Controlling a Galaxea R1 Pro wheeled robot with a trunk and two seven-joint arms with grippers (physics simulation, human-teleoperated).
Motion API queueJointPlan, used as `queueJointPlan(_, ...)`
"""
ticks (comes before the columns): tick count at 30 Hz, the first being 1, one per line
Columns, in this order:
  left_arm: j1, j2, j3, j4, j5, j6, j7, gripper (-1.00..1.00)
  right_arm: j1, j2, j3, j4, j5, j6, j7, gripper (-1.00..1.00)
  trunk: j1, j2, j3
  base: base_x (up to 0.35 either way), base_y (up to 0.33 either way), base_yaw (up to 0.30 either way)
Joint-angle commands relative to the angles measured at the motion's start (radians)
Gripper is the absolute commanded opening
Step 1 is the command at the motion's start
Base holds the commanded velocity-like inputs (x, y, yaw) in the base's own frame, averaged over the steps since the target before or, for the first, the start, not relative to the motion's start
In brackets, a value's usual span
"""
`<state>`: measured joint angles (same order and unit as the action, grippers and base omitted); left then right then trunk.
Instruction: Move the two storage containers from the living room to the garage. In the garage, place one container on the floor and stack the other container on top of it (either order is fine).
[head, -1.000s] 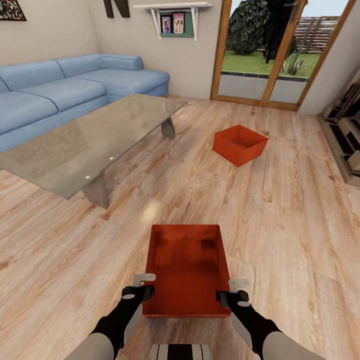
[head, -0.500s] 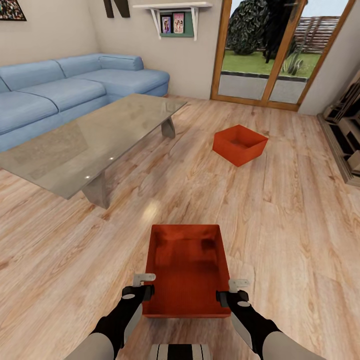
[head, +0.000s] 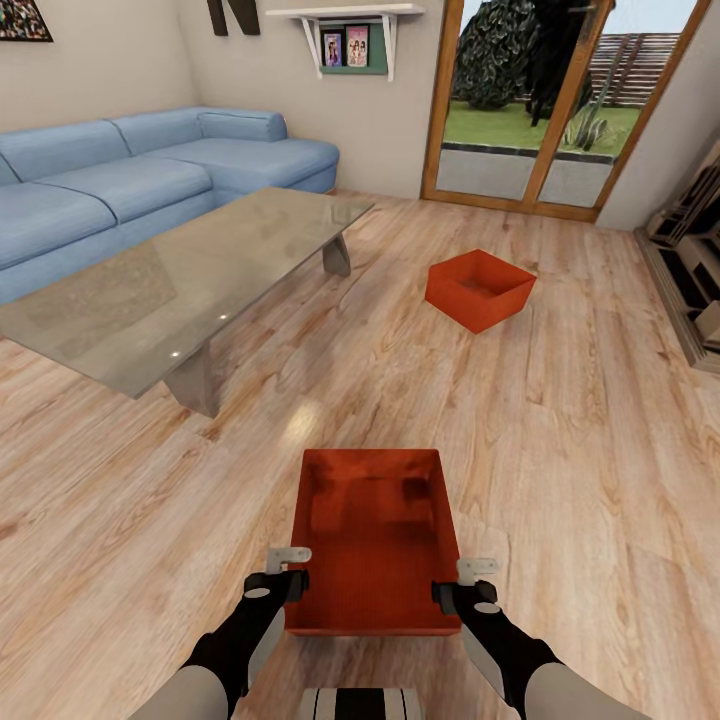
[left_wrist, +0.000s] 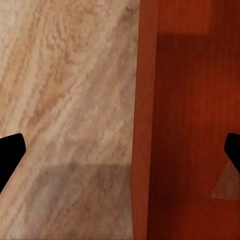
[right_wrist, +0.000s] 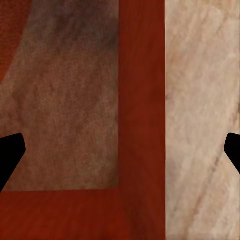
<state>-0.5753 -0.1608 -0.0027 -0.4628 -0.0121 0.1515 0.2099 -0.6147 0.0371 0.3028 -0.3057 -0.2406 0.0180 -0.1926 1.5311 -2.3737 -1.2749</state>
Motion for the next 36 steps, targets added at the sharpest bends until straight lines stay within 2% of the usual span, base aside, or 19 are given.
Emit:
queueJointPlan(1, 0.000, 0.000, 0.000, -0.002, -0.001, 0.007, 0.003, 1.00, 0.000, 0.000, 0.009, -0.001, -0.009, 0.002, -0.007, 1.00, 0.000, 0.000, -0.001, 0.000, 0.000, 0.000)
queueJointPlan(19, 0.000, -0.003, 0.001, -0.003, 0.001, 0.008, -0.001, 1.00, 0.000, -0.002, 0.007, -0.001, -0.011, 0.002, -0.007, 1.00, 0.000, 0.000, -0.001, 0.000, 0.000, 0.000)
queueJointPlan(25, 0.000, -0.005, 0.001, -0.002, 0.001, 0.008, -0.034, 1.00, 0.000, -0.002, 0.007, -0.001, -0.011, 0.002, -0.006, 1.00, 0.000, 0.000, -0.001, 0.000, 0.000, 0.000)
queueJointPlan(35, 0.000, -0.004, 0.002, -0.003, 0.002, 0.009, -0.042, 1.00, 0.000, -0.002, 0.007, -0.001, -0.011, 0.002, -0.005, 1.00, 0.000, 0.000, -0.001, 0.000, 0.000, 0.000)
queueJointPlan(36, 0.000, -0.004, 0.004, -0.002, 0.003, 0.010, -0.042, -1.00, 0.000, -0.002, 0.007, -0.001, -0.011, 0.002, -0.005, -1.00, 0.000, 0.000, -0.001, 0.000, 0.000, 0.000)
